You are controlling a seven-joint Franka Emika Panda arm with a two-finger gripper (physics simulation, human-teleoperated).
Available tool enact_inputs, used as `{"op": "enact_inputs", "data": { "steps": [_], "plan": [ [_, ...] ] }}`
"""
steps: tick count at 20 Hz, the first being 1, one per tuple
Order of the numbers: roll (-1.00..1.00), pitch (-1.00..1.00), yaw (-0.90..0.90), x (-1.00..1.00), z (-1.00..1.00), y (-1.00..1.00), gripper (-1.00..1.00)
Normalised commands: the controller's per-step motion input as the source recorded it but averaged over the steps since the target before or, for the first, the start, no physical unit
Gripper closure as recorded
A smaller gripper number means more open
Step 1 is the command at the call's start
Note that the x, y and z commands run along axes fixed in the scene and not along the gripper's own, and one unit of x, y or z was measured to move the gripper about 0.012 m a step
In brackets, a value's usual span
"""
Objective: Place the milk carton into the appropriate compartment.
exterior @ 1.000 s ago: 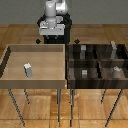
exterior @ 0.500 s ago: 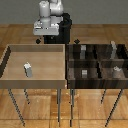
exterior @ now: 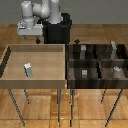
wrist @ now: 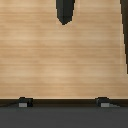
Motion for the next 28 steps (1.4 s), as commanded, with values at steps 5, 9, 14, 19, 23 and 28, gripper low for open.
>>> {"op": "enact_inputs", "data": {
  "steps": [5, 9, 14, 19, 23, 28],
  "plan": [
    [0.0, 0.0, 0.0, 0.0, 0.0, -1.0, -1.0],
    [0.0, 0.0, 0.0, 0.58, 0.0, -0.25, -1.0],
    [0.0, 0.0, 0.0, 0.4, 0.0, 0.47, -1.0],
    [0.0, 0.0, 0.0, 0.0, 0.0, 0.2, -1.0],
    [0.0, 0.0, 0.0, 0.5, 0.0, 0.0, -1.0],
    [0.0, 0.0, 0.0, 1.0, 0.0, 0.0, -1.0]
  ]
}}
